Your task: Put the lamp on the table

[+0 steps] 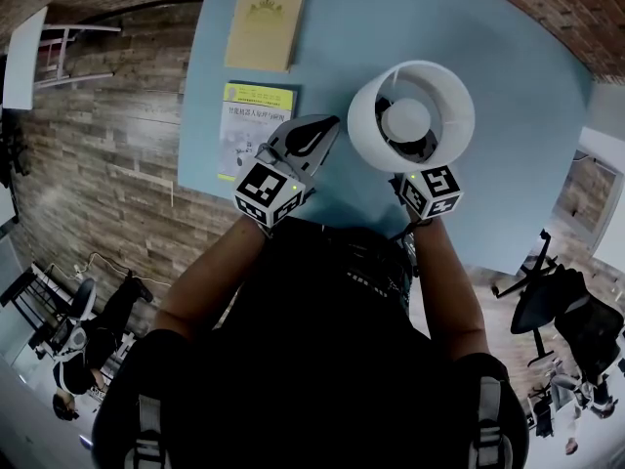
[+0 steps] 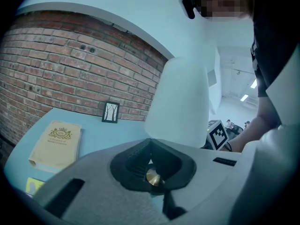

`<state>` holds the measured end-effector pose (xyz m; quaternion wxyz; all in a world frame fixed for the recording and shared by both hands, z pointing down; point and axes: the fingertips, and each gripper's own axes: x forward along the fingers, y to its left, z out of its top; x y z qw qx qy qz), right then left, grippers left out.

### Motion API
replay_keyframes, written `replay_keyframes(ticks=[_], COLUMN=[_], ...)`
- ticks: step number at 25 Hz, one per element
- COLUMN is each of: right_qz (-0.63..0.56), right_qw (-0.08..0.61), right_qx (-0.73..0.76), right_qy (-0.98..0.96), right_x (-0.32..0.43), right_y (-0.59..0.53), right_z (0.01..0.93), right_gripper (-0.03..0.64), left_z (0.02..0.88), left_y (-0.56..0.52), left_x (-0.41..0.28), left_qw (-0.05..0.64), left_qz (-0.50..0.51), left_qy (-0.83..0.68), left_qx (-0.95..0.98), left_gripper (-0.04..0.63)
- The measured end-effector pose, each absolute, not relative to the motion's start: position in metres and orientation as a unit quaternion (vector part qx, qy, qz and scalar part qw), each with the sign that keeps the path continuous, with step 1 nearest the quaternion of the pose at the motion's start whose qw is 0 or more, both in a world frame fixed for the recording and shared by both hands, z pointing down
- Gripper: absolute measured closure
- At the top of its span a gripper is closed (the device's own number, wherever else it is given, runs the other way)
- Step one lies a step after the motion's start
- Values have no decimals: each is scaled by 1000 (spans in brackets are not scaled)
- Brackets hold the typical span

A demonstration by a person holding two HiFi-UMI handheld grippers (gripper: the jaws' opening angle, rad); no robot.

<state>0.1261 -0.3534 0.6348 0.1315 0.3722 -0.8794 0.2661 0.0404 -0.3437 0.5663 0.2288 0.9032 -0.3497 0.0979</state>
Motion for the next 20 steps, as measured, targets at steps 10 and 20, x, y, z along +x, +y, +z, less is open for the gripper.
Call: replay_keyframes(ticks=[10,20], right_qz=[256,247], right_qw=[126,128], right_qx=[374,377], right_qy=[-883,-883], right_x=[129,131], right_y=[-343,-334], right_z=[640,643], right_gripper=[509,502], left_z=[566,564], left_y=[-336,-328], left_x=[40,42], left_qw=[227,225], left_qz=[98,95], left_qy=[-348,-344], left_qx=[904,907], left_gripper=[586,586])
